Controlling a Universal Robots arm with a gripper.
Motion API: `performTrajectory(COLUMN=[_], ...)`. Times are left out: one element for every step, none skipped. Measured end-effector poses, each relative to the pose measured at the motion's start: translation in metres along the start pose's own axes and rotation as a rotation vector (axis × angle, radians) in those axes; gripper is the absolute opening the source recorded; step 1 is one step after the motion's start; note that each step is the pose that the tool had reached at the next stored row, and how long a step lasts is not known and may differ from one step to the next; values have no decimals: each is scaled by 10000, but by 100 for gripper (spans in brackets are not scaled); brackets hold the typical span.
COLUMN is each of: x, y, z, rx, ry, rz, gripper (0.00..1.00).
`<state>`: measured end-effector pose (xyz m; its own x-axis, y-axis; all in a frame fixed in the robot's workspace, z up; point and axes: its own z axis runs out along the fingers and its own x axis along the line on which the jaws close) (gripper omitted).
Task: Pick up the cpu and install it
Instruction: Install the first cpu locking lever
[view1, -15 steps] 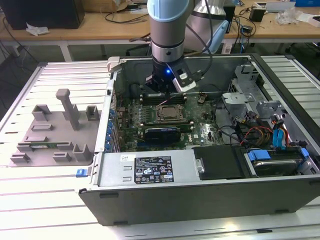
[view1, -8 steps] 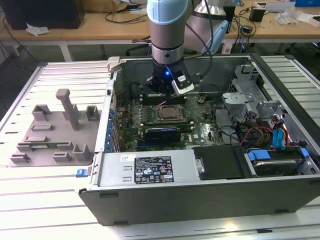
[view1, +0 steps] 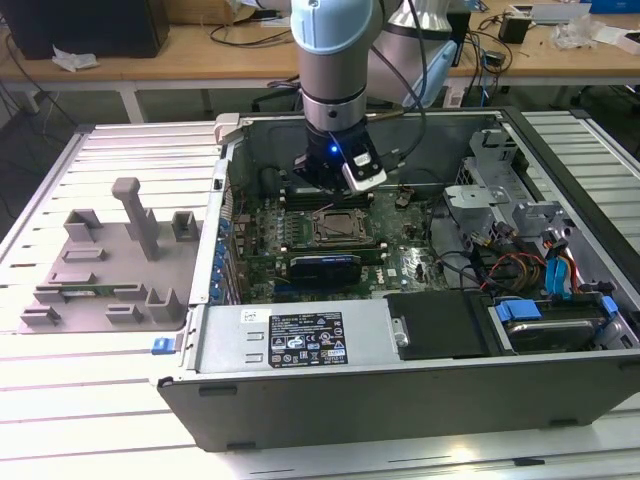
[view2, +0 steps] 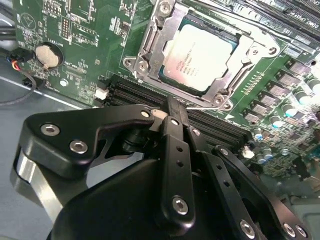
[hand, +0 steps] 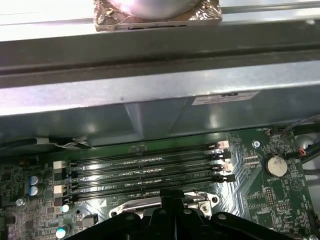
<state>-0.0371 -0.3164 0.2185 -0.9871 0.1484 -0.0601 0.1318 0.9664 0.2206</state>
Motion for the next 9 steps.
performTrajectory(x=[2,6,11,14,21,37,39,39,39], y=[2,5,7,9,14,24,25,24,23], z=[3,6,8,11,14,26,36,40,44], rx=[3,4,5,7,11,16,18,14,-4], ry=[-28,-47,-69,-87,-121,-203,-272,-361,-472], rz=[61,108,165,214,304,495,615,683,718], gripper=[11,11,11,11,11,11,11,11,11])
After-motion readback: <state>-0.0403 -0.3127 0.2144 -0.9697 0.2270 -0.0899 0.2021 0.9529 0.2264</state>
